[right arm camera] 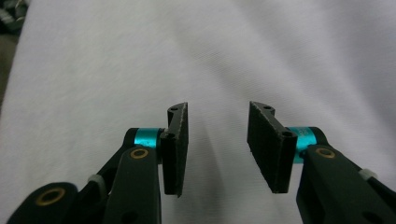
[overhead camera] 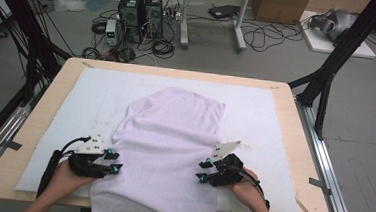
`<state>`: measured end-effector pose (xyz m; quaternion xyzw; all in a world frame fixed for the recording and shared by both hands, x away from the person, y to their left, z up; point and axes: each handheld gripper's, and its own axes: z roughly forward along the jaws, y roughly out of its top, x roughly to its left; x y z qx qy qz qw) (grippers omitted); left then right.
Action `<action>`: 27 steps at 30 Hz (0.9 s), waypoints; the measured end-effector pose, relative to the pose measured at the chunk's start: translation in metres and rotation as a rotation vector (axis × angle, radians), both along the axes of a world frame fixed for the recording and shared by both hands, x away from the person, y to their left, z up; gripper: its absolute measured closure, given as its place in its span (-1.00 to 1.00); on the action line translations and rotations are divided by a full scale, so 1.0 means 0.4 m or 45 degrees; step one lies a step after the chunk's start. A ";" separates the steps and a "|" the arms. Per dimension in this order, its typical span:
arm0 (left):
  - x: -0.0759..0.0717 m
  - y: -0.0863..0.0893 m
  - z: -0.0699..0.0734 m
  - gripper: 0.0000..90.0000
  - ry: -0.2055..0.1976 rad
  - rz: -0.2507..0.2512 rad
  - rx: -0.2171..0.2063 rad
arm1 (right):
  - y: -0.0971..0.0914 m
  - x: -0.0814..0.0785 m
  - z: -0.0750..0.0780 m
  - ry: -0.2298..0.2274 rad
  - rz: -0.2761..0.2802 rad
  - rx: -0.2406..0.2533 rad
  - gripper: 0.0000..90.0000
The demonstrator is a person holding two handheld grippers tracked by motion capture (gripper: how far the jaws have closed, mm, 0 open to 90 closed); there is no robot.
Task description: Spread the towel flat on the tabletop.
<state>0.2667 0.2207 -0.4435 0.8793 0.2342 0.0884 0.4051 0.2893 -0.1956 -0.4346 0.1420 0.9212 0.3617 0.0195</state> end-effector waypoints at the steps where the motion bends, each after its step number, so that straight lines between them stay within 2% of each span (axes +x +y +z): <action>1: 0.001 0.004 -0.001 0.82 0.031 -0.023 -0.022 | 0.006 -0.005 -0.008 0.001 0.007 -0.008 0.36; 2: 0.000 0.005 -0.001 0.93 0.034 -0.024 -0.026 | 0.006 -0.009 -0.011 -0.027 0.002 0.009 0.55; 3: 0.000 0.005 0.000 0.95 0.033 -0.034 -0.019 | 0.004 -0.008 -0.014 0.003 0.019 0.032 0.75; 5: -0.005 0.007 0.003 0.96 0.043 -0.042 -0.014 | 0.002 -0.005 -0.016 0.041 0.046 0.047 0.93; 9: -0.038 0.024 0.007 0.96 0.048 -0.062 -0.021 | 0.000 -0.021 -0.009 0.011 0.078 0.018 0.95; 11: -0.073 0.031 0.012 0.96 0.044 -0.080 -0.035 | -0.006 -0.043 -0.007 0.036 0.100 0.030 0.95; 13: -0.113 0.029 0.023 0.96 0.019 -0.128 -0.037 | -0.008 -0.072 -0.006 0.104 0.172 0.046 0.95; 15: -0.137 0.027 0.037 0.95 -0.010 -0.154 -0.048 | -0.005 -0.113 0.006 0.115 0.232 0.056 0.87; 16: -0.137 0.027 0.042 0.86 -0.014 -0.143 -0.055 | -0.004 -0.125 0.015 0.110 0.248 0.074 0.76; 17: -0.127 0.027 0.046 0.64 -0.013 -0.128 -0.054 | -0.003 -0.129 0.024 0.084 0.240 0.086 0.65; 19: -0.096 0.028 0.051 0.51 -0.026 -0.102 -0.058 | -0.004 -0.115 0.042 0.036 0.179 0.088 0.50; 21: -0.058 0.024 0.052 0.33 -0.033 -0.055 -0.053 | -0.010 -0.076 0.048 0.001 0.087 0.080 0.43; 23: -0.026 0.019 0.043 0.30 -0.032 -0.015 -0.033 | -0.015 -0.034 0.037 -0.015 0.002 0.050 0.37; 25: -0.002 0.013 0.021 0.29 0.008 0.002 0.008 | -0.015 -0.013 0.023 -0.008 -0.039 -0.009 0.38; 26: 0.003 0.011 0.008 0.39 0.035 -0.005 0.034 | -0.013 -0.006 0.014 -0.003 -0.043 -0.037 0.44; 27: -0.001 0.012 0.001 0.55 0.004 0.007 0.004 | -0.009 -0.004 0.004 -0.004 -0.040 -0.070 0.50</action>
